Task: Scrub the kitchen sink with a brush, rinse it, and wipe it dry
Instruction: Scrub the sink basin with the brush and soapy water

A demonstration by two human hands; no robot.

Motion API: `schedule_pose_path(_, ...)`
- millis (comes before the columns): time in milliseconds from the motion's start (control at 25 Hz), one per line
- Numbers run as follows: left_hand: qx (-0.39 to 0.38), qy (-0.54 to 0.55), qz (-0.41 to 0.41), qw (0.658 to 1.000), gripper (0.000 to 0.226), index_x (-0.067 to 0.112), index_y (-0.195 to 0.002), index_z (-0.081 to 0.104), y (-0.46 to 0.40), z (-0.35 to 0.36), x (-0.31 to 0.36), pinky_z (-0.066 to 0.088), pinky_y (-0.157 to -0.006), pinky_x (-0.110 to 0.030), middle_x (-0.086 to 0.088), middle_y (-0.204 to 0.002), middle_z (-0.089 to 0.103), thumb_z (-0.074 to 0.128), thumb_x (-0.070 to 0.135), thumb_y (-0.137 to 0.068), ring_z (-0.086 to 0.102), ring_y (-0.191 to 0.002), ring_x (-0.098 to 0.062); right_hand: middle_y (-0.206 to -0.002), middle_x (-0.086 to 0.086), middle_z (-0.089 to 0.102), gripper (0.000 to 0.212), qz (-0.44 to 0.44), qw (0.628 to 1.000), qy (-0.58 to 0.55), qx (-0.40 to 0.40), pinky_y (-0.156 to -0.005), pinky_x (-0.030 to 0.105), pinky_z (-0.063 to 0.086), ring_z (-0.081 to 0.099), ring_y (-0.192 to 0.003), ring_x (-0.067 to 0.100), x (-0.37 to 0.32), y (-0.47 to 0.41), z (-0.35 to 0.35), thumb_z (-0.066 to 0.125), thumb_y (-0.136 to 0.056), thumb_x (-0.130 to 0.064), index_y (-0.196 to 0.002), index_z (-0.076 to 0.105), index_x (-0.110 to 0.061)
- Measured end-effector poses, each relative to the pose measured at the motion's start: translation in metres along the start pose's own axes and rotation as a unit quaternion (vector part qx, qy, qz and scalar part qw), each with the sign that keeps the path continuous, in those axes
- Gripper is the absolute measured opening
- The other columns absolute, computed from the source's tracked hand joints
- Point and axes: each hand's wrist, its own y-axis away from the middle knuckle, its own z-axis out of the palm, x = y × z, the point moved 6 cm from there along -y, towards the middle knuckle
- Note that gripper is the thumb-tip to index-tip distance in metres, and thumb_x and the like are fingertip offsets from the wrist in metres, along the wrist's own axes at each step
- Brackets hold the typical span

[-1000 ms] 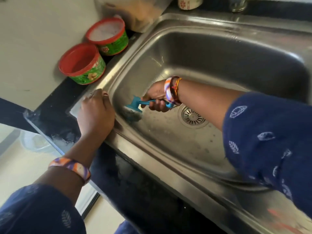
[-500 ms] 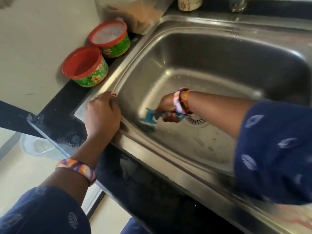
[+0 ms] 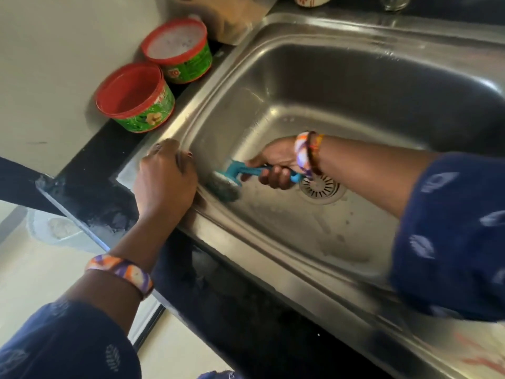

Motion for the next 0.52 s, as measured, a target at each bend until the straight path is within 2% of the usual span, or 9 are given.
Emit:
schedule_pose_path(40, -0.004, -0.001, -0.004, 1.000, 0.019, 0.006, -0.092, 0.058, 0.000, 0.000, 0.000, 0.033, -0.059, -0.032, -0.019, -0.095, 0.061, 0.049, 0.022, -0.091, 0.056, -0.086, -0.037, -0.058, 0.001, 0.047, 0.042, 0.022, 1.000, -0.009, -0.010, -0.046, 0.019, 0.046, 0.043, -0.036, 0.009, 0.020, 0.032, 0.031, 0.046, -0.091, -0.052, -0.113, 0.062, -0.020)
schedule_pose_path(80, -0.006, -0.001, -0.005, 1.000, 0.018, 0.006, -0.092, 0.058, 0.000, 0.000, 0.000, 0.033, -0.059, -0.032, -0.018, -0.094, 0.061, 0.049, 0.022, -0.091, 0.056, -0.085, -0.037, -0.049, -0.002, 0.041, 0.034, 0.077, 0.995, 0.002, -0.056, -0.034, 0.009, 0.034, 0.035, -0.029, 0.003, 0.021, 0.087, 0.110, 0.038, -0.096, -0.041, -0.103, 0.062, -0.018)
schedule_pose_path(120, -0.009, -0.002, -0.004, 1.000, 0.018, 0.006, -0.093, 0.058, 0.000, 0.000, 0.001, 0.033, -0.059, -0.033, -0.018, -0.094, 0.060, 0.049, 0.021, -0.091, 0.055, -0.085, -0.036, -0.045, -0.004, 0.037, 0.029, 0.091, 0.993, 0.072, -0.002, -0.029, 0.005, 0.026, 0.029, -0.026, 0.000, 0.017, 0.126, 0.146, 0.036, -0.096, -0.034, -0.100, 0.060, -0.018)
schedule_pose_path(160, -0.011, -0.003, -0.004, 1.000, 0.018, 0.006, -0.094, 0.059, 0.000, 0.000, 0.001, 0.034, -0.059, -0.033, -0.018, -0.094, 0.061, 0.048, 0.020, -0.091, 0.055, -0.085, -0.035, -0.043, -0.005, 0.035, 0.026, 0.069, 0.996, 0.053, 0.001, -0.028, 0.004, 0.023, 0.027, -0.026, -0.002, 0.027, 0.145, 0.153, 0.038, -0.094, -0.031, -0.099, 0.059, -0.017)
schedule_pose_path(200, -0.012, -0.004, -0.005, 1.000, 0.018, 0.006, -0.096, 0.060, 0.000, -0.001, 0.001, 0.035, -0.060, -0.033, -0.018, -0.096, 0.061, 0.048, 0.019, -0.091, 0.056, -0.086, -0.035, -0.043, -0.005, 0.035, 0.025, 0.036, 0.996, 0.080, -0.006, -0.028, 0.004, 0.021, 0.025, -0.025, -0.002, 0.023, 0.145, 0.155, 0.040, -0.091, -0.031, -0.097, 0.060, -0.017)
schedule_pose_path(280, -0.013, -0.005, -0.007, 1.000, 0.020, 0.006, -0.101, 0.061, 0.000, -0.002, 0.002, 0.037, -0.061, -0.033, -0.017, -0.100, 0.062, 0.046, 0.016, -0.091, 0.056, -0.090, -0.035, -0.040, -0.007, 0.035, 0.032, -0.015, 0.993, 0.105, 0.054, -0.027, 0.004, 0.020, 0.025, -0.025, -0.003, -0.007, 0.125, 0.162, 0.036, -0.095, -0.031, -0.086, 0.064, -0.019)
schedule_pose_path(400, -0.006, -0.007, 0.002, 1.000, 0.022, 0.005, -0.100, 0.062, 0.001, -0.003, 0.003, 0.041, -0.063, -0.035, -0.017, -0.101, 0.063, 0.043, 0.010, -0.090, 0.057, -0.090, -0.035, -0.038, -0.007, 0.034, 0.029, -0.062, 0.988, 0.070, 0.120, -0.026, 0.006, 0.019, 0.024, -0.024, -0.001, -0.063, 0.078, 0.156, 0.030, -0.102, -0.030, -0.090, 0.053, -0.017)
schedule_pose_path(440, -0.006, -0.008, 0.008, 1.000, 0.021, 0.004, -0.096, 0.061, 0.001, -0.003, 0.002, 0.041, -0.062, -0.034, -0.017, -0.100, 0.062, 0.042, 0.009, -0.089, 0.057, -0.089, -0.035, -0.038, -0.007, 0.034, 0.028, -0.061, 0.987, 0.083, 0.121, -0.026, 0.006, 0.019, 0.024, -0.024, 0.000, -0.061, 0.081, 0.157, 0.030, -0.102, -0.030, -0.091, 0.052, -0.017)
schedule_pose_path(520, -0.010, -0.004, 0.016, 1.000, 0.019, 0.002, -0.089, 0.060, 0.000, 0.000, 0.001, 0.038, -0.059, -0.032, -0.016, -0.096, 0.062, 0.042, 0.006, -0.087, 0.056, -0.085, -0.034, -0.040, -0.007, 0.034, 0.026, 0.011, 0.986, 0.127, 0.108, -0.026, 0.005, 0.020, 0.025, -0.024, -0.001, -0.030, 0.101, 0.153, 0.030, -0.101, -0.030, -0.095, 0.053, -0.019)
